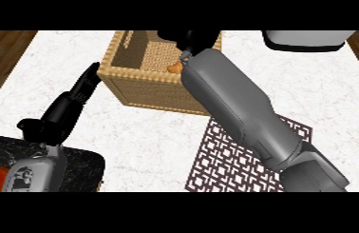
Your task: Pick the croissant from the placemat and place it in the basket
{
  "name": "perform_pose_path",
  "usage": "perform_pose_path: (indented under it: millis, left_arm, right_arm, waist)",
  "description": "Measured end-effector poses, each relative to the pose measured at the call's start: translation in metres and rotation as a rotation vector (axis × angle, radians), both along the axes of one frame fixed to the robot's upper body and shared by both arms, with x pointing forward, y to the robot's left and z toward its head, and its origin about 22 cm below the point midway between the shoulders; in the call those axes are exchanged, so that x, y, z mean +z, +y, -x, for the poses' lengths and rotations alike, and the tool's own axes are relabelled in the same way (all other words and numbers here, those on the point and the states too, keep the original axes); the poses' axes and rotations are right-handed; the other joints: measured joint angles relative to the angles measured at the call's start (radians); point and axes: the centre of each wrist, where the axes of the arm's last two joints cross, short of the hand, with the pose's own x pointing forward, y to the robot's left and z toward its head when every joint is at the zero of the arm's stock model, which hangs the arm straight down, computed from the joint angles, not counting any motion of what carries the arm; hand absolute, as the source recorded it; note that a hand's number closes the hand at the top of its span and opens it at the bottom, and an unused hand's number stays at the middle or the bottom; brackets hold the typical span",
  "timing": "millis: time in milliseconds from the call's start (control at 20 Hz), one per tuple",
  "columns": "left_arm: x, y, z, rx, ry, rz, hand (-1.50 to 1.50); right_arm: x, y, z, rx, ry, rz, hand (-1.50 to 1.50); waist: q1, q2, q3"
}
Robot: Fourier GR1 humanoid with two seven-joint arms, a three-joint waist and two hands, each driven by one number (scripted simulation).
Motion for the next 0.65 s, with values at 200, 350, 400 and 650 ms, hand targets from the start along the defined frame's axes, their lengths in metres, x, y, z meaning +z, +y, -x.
perform_pose_path:
  millis: [200, 350, 400, 650]
  left_arm:
    - [-0.002, -0.004, 0.001, 0.005, -0.003, -0.004, 0.00]
    - [0.001, -0.009, -0.001, 0.009, -0.007, -0.003, 0.00]
    - [0.002, -0.005, -0.001, 0.011, -0.008, -0.002, 0.00]
    - [0.002, 0.001, 0.002, 0.018, -0.005, 0.001, 0.00]
  right_arm:
    - [0.010, 0.001, -0.002, 0.022, -0.040, -0.030, -1.50]
    - [0.027, 0.003, -0.002, 0.044, -0.086, -0.086, -1.50]
    - [0.027, 0.002, 0.000, 0.051, -0.098, -0.106, -1.50]
    - [0.037, -0.013, 0.000, 0.038, -0.121, -0.252, -1.50]
  waist:
    - [-0.003, -0.001, 0.000]
    - [-0.004, -0.001, 0.000]
    - [-0.007, -0.002, 0.000]
    - [-0.018, -0.006, 0.000]
